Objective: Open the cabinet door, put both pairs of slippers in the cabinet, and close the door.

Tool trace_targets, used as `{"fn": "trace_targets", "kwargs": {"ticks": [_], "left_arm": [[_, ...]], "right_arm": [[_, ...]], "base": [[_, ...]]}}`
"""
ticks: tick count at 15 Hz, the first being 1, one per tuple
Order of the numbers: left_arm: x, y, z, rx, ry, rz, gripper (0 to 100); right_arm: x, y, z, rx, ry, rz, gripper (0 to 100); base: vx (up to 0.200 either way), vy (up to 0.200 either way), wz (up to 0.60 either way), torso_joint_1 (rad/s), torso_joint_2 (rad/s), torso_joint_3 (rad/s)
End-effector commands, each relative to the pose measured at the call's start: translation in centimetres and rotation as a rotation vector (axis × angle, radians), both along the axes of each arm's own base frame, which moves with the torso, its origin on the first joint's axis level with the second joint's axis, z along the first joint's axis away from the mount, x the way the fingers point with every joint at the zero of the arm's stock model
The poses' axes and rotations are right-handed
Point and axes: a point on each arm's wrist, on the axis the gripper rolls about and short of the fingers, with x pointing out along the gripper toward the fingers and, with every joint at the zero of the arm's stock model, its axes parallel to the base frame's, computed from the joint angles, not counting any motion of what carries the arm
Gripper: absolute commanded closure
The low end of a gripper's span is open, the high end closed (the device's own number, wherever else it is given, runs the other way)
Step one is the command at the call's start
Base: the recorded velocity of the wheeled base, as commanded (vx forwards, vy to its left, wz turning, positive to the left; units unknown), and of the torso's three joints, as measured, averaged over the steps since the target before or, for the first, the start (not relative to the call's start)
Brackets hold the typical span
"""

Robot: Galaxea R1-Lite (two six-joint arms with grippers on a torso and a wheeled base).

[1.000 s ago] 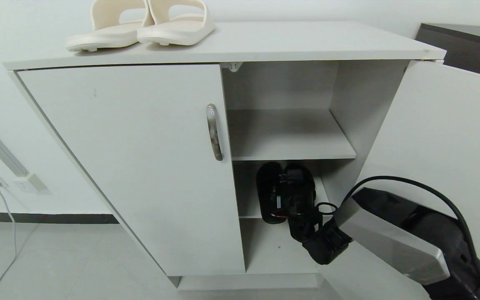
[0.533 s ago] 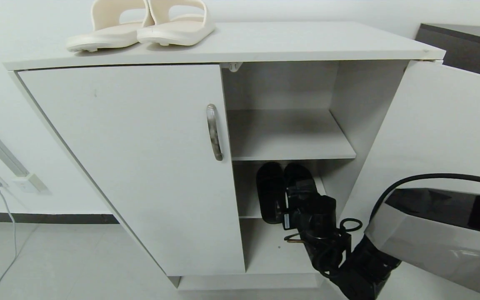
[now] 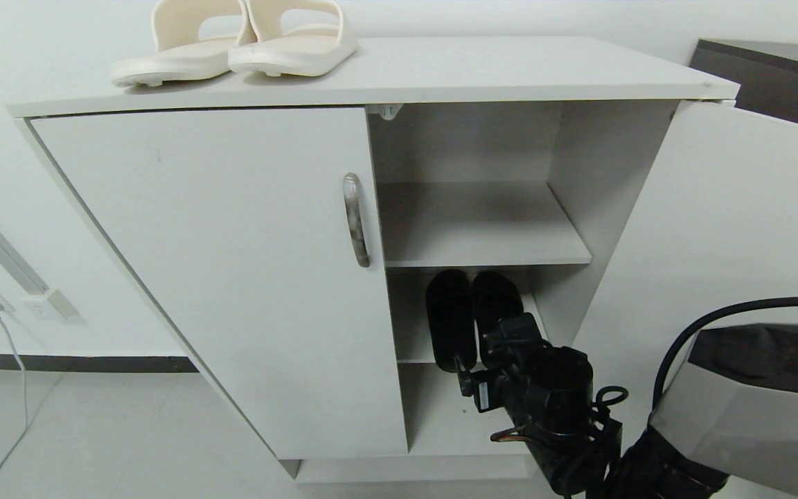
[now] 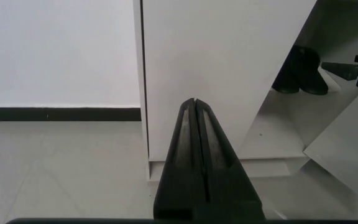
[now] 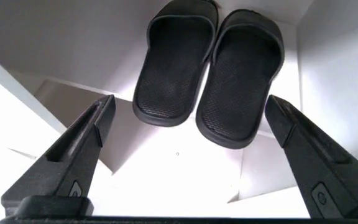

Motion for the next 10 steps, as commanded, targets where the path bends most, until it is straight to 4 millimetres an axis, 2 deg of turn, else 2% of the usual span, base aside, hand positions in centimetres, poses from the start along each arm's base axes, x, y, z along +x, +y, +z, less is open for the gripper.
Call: {"fn": "trace_targets", "kwargs": {"ticks": [1, 7, 10], "left_arm": [[0.01, 0.00, 0.01, 0.000, 0.001, 0.000, 100], [0.01, 0.00, 0.01, 0.000, 0.001, 0.000, 100], [0.01, 0.00, 0.01, -0.002, 0.001, 0.000, 100]], "right_arm": [[-0.04, 0.04, 0.15, 0.004, -0.003, 0.001, 0], [-0.09, -0.01, 0.14, 0.001, -0.003, 0.001, 0], [-0.11, -0.03, 0.12, 0.000, -0.002, 0.001, 0]], "base": [[0.000, 0.000, 0.00, 0.000, 0.00, 0.000], [-0.200, 0.000, 0.00, 0.002, 0.01, 0.001], [0.000, 0.000, 0.00, 0.000, 0.00, 0.000]]}}
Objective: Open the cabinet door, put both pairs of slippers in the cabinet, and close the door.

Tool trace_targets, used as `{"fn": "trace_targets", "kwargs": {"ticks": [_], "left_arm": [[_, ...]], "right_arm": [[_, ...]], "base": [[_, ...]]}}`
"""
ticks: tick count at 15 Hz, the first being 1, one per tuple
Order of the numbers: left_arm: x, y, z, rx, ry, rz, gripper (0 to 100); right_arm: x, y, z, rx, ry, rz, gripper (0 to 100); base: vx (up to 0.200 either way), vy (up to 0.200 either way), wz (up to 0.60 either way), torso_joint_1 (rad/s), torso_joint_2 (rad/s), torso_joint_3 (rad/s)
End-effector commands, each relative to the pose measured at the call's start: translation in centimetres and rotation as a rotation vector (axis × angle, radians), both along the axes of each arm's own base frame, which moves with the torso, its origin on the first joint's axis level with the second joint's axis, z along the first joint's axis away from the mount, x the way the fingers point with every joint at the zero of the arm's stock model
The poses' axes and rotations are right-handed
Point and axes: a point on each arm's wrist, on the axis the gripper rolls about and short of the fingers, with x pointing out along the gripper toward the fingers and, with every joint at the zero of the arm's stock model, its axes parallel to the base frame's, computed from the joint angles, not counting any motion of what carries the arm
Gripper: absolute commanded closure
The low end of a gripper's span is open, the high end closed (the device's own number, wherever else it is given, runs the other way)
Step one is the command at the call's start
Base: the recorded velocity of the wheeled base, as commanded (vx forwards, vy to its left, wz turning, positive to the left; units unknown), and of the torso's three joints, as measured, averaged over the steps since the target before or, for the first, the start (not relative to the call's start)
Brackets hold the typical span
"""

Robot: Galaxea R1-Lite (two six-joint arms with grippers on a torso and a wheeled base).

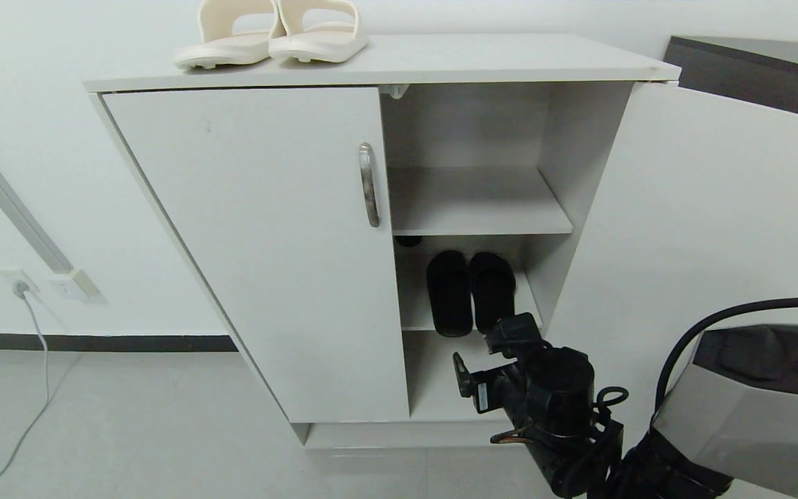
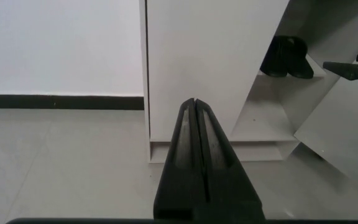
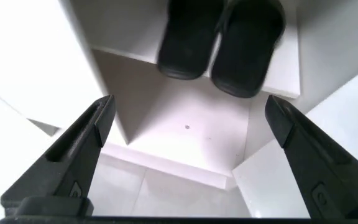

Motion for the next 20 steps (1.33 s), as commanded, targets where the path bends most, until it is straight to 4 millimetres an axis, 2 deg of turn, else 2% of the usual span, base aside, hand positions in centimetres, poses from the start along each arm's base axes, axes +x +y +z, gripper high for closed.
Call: {"fn": "trace_targets", "kwargs": {"ticks": [1, 10, 20], "left_arm": [[0.01, 0.00, 0.00, -0.001, 0.002, 0.000, 100], [0.01, 0.00, 0.00, 0.001, 0.001, 0.000, 100], [0.01, 0.10, 0.00, -0.021, 0.001, 0.044, 100]], "right_arm": [[0.02, 0.01, -0.14, -0.003, 0.003, 0.000, 0], [-0.16, 0.22, -0.50, -0.011, 0.010, 0.006, 0], [-0.24, 0.28, -0.54, -0.008, 0.009, 0.008, 0]], "base": [[0.000, 0.000, 0.00, 0.000, 0.00, 0.000], [0.000, 0.000, 0.00, 0.000, 0.00, 0.000], [0.000, 0.000, 0.00, 0.002, 0.00, 0.164]]}}
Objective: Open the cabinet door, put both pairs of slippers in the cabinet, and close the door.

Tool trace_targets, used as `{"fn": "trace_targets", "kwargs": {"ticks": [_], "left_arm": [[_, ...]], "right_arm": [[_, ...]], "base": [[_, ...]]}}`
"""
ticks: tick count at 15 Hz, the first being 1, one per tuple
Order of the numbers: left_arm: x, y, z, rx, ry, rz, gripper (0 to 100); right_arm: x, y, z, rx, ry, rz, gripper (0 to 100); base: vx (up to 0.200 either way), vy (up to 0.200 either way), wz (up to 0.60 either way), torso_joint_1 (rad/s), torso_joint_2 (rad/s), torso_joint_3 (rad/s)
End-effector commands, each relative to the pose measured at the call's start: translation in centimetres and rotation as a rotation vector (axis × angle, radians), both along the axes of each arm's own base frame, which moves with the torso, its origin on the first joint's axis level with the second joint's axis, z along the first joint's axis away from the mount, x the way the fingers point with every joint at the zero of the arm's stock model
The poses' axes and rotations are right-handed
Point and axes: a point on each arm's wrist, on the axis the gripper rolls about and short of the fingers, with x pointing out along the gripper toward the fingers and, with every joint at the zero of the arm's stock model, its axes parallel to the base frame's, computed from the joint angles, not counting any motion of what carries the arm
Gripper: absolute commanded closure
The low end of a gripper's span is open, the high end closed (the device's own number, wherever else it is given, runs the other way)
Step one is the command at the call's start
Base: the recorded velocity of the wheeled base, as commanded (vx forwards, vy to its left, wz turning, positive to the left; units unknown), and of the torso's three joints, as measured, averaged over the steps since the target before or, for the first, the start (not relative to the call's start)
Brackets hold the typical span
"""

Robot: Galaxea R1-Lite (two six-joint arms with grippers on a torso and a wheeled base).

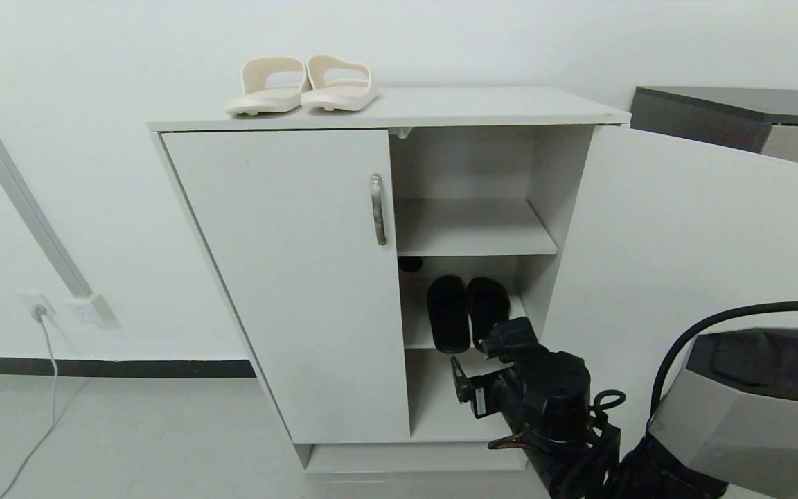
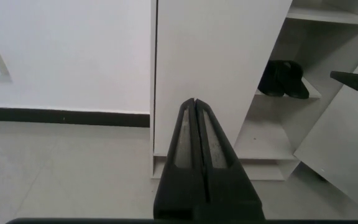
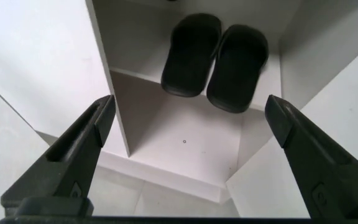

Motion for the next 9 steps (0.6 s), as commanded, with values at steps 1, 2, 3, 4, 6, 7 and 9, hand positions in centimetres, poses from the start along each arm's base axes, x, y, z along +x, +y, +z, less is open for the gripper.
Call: {"fn": "trace_targets", "kwargs": {"ticks": [1, 2, 3, 4, 6, 7, 9], "left_arm": [[0.0, 0.0, 0.0, -0.002, 0.001, 0.002, 100], [0.0, 0.0, 0.0, -0.002, 0.001, 0.002, 100], [0.0, 0.0, 0.0, -0.002, 0.001, 0.002, 100], [0.0, 0.0, 0.0, -0.002, 0.001, 0.002, 100], [0.0, 0.0, 0.0, 0.000, 0.001, 0.001, 100], [0.0, 0.0, 0.0, 0.000, 0.001, -0.001, 100], [0.0, 0.0, 0.0, 0.000, 0.001, -0.002, 100]], "right_arm": [[0.0, 0.0, -0.2, -0.002, 0.002, -0.001, 0], [-0.1, -0.1, -0.2, 0.000, 0.000, 0.001, 0], [-0.7, -0.2, -0.1, 0.020, -0.010, 0.032, 0], [-1.1, -0.2, 0.0, 0.034, -0.017, 0.067, 0], [-2.0, -0.5, 0.2, 0.049, -0.042, 0.173, 0], [-2.0, -0.5, 0.3, 0.047, -0.044, 0.172, 0], [-2.0, -0.6, 0.2, 0.047, -0.044, 0.172, 0]], "base": [[0.000, 0.000, 0.00, 0.012, 0.00, 0.066], [0.000, 0.000, 0.00, 0.000, 0.00, 0.000], [0.000, 0.000, 0.00, 0.000, 0.00, 0.000], [0.000, 0.000, 0.00, 0.000, 0.00, 0.000], [0.000, 0.000, 0.00, 0.000, 0.00, 0.000], [0.000, 0.000, 0.00, 0.000, 0.00, 0.000], [0.000, 0.000, 0.00, 0.000, 0.00, 0.000]]}}
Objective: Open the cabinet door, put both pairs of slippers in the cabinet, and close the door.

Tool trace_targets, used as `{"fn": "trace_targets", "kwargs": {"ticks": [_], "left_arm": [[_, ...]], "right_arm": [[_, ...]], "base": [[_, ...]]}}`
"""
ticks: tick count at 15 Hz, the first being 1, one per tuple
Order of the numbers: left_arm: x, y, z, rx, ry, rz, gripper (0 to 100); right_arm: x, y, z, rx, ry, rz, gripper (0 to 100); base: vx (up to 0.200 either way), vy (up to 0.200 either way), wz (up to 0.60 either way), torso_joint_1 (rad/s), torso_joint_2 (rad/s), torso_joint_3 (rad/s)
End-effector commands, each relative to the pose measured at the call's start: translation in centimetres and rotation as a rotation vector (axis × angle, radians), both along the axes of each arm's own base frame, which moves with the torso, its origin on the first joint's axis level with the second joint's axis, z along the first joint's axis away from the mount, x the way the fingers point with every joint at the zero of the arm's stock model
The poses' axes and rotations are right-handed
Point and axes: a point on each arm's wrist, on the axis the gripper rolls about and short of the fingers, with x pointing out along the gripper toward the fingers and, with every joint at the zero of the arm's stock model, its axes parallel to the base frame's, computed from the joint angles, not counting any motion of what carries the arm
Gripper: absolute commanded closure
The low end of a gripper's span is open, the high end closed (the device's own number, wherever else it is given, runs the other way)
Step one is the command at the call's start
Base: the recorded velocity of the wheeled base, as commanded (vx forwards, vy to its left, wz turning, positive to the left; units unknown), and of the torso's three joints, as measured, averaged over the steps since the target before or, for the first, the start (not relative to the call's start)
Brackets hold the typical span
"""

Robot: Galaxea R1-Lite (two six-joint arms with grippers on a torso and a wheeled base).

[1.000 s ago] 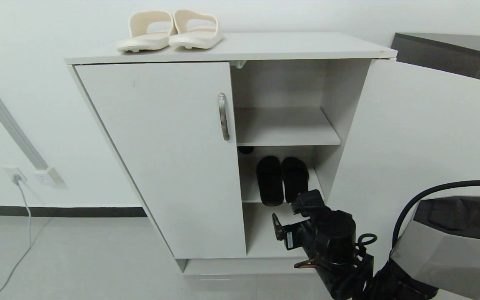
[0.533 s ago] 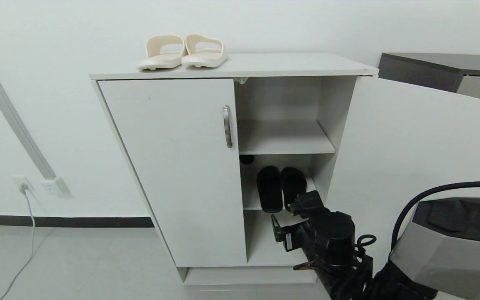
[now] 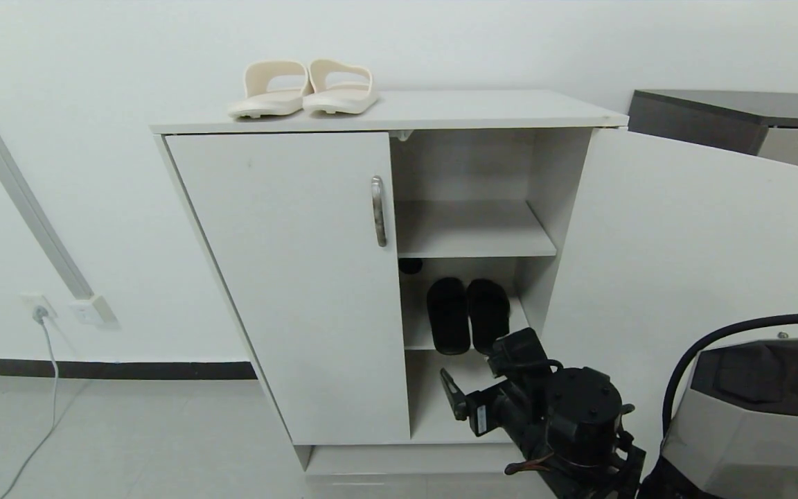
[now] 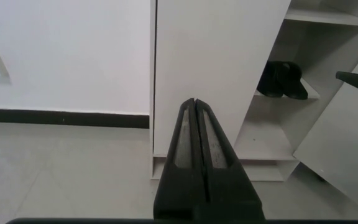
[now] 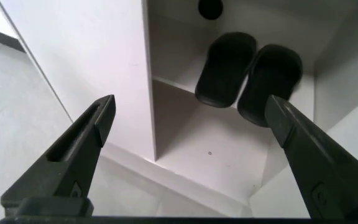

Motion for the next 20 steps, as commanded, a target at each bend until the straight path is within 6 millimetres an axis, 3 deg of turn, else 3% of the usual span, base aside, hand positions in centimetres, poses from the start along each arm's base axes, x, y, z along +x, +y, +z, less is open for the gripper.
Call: {"fn": "trace_targets", "kwargs": {"ticks": [1, 18, 20], "left_arm": [[0.01, 0.00, 0.00, 0.000, 0.001, 0.000, 100], [0.01, 0.00, 0.00, 0.000, 0.001, 0.000, 100], [0.01, 0.01, 0.00, -0.003, 0.001, 0.003, 100]], "right_arm": [[-0.12, -0.06, 0.00, -0.003, 0.001, 0.003, 0], [-0.06, -0.07, -0.38, -0.012, 0.008, 0.001, 0], [-0.07, -0.09, -0.41, -0.013, 0.009, 0.001, 0]], "base": [[0.000, 0.200, 0.00, 0.002, 0.00, 0.007], [0.000, 0.200, 0.00, 0.004, 0.00, 0.005], [0.000, 0.000, 0.00, 0.000, 0.00, 0.000]]}}
